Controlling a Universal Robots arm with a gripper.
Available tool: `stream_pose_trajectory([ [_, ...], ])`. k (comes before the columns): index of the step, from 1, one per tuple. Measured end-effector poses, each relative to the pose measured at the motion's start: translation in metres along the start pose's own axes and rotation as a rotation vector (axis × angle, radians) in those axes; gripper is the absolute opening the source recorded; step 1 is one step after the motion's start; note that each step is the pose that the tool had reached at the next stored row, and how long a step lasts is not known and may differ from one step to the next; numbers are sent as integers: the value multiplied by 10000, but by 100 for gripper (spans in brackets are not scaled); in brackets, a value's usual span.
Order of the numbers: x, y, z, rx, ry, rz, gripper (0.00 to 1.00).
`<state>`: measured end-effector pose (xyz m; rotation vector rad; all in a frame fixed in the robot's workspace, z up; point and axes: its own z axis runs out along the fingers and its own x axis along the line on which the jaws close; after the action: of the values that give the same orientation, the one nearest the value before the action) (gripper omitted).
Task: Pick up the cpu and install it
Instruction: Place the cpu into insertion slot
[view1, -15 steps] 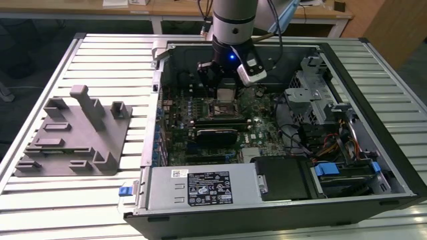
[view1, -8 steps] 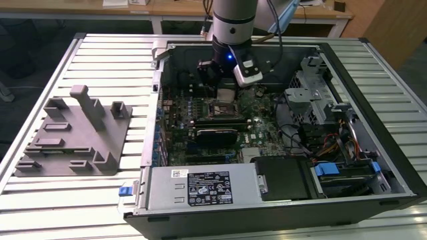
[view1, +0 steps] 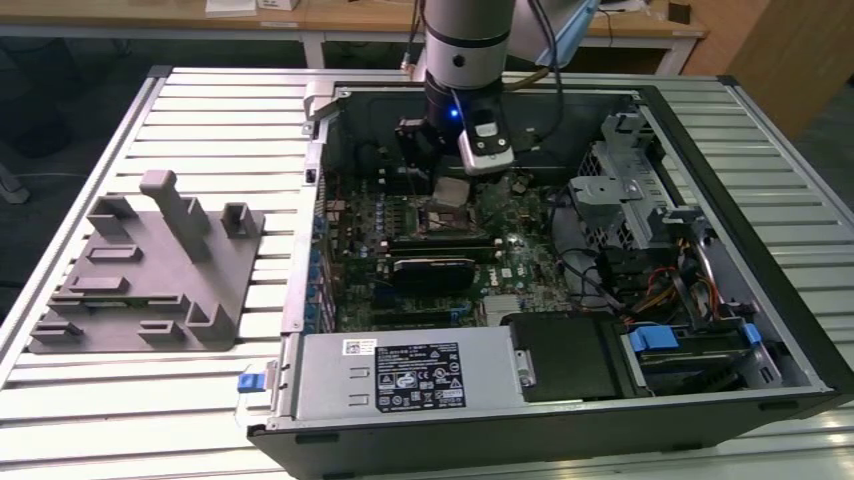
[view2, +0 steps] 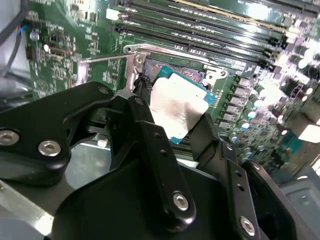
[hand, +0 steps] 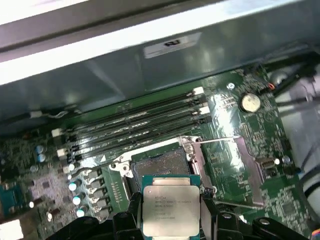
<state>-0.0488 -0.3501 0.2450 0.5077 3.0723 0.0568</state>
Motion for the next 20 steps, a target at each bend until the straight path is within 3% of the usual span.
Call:
stream_pose_trajectory([
  [20, 0, 0, 6, 75, -147, 3642, 55],
])
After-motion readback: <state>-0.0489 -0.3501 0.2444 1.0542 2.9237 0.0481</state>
